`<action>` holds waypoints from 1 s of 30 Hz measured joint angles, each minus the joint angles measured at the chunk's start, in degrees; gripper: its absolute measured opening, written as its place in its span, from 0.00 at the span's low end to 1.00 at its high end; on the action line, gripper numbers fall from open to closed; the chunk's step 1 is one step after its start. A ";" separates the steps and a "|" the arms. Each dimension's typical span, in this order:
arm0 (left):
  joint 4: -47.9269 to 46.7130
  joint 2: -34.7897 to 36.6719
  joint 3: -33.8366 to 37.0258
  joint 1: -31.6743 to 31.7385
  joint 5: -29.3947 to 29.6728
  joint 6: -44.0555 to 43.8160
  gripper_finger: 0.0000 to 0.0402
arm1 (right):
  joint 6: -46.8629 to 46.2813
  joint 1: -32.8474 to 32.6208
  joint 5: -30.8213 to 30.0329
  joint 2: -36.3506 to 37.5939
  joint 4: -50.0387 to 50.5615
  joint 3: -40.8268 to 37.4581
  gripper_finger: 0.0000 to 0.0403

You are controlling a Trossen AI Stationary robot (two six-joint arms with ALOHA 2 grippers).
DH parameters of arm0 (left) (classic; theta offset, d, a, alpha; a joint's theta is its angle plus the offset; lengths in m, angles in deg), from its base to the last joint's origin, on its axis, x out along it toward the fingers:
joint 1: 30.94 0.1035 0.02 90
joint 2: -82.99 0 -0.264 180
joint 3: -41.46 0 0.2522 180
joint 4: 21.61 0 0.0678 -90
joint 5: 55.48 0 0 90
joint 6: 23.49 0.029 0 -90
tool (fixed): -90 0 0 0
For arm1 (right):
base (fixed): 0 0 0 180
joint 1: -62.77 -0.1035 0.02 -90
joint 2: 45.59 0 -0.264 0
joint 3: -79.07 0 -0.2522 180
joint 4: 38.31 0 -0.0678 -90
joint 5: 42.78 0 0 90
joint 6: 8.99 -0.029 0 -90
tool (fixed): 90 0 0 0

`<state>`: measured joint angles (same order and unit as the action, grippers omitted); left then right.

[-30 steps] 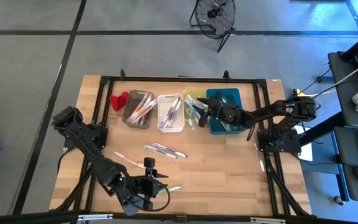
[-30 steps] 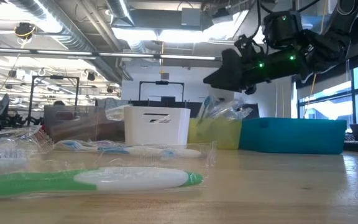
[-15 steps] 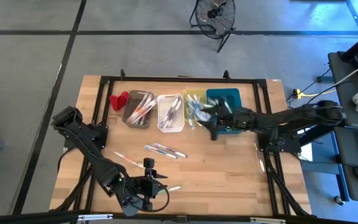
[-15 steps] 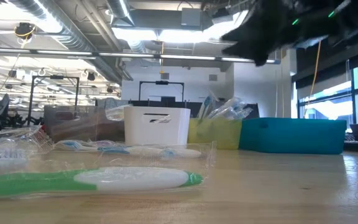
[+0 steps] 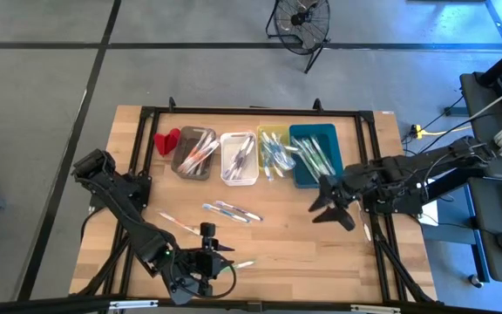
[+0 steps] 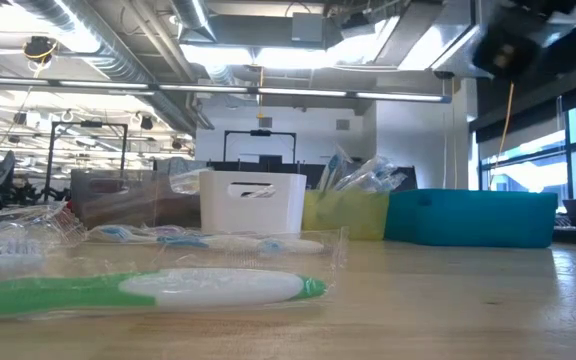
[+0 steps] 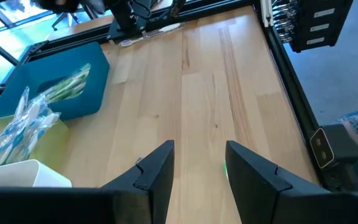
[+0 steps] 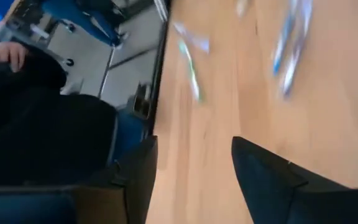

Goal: Pick & Place Toothbrushes
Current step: Put the top right purple toothbrush into the white bin

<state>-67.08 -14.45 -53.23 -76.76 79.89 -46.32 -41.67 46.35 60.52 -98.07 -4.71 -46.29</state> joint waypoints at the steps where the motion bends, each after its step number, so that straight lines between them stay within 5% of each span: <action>1: -0.02 0.01 0.00 0.00 0.00 0.00 0.35 | -3.15 -0.58 0.00 0.00 1.70 0.07 0.51; 15: -0.02 0.02 0.00 0.00 0.00 0.00 0.35 | -47.80 -5.85 -2.32 -0.15 37.81 0.06 0.40; 30: -0.02 0.02 0.00 0.00 0.00 -0.04 0.35 | -58.32 -7.22 -10.63 -6.43 48.37 -0.02 0.27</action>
<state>-67.09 -14.44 -53.23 -76.76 79.89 -46.36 -99.99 39.14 49.89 -104.51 43.66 -46.31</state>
